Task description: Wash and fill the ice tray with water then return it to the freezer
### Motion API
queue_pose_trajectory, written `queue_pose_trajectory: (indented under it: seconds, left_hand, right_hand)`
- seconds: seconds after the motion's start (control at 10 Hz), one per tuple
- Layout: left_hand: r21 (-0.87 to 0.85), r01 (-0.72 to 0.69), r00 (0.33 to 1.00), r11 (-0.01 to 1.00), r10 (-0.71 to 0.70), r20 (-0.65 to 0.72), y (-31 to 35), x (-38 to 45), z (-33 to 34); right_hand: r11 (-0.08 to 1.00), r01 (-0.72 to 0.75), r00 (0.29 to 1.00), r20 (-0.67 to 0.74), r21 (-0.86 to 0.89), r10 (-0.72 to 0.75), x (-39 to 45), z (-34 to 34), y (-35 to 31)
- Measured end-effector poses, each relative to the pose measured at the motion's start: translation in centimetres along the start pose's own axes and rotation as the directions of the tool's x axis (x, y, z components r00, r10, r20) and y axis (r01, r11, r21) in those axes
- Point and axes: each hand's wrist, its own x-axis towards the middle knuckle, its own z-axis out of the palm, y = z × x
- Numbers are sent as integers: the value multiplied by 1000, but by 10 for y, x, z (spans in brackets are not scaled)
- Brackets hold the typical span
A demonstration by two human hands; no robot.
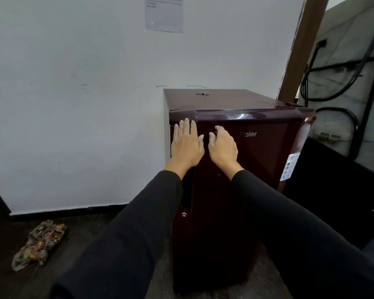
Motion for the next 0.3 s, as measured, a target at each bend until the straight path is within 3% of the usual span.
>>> queue_pose_trajectory:
  seconds: [0.2,0.3]
  left_hand:
    - [44,-14,999,999,15,-43,12,-15,13]
    - [34,1,1000,999,0,-25,22,-25,19]
  right_hand:
    - [978,111,993,-16,-176,-115,-6,-9,24]
    - [975,129,991,-22,-182,-135,-13,-17,36]
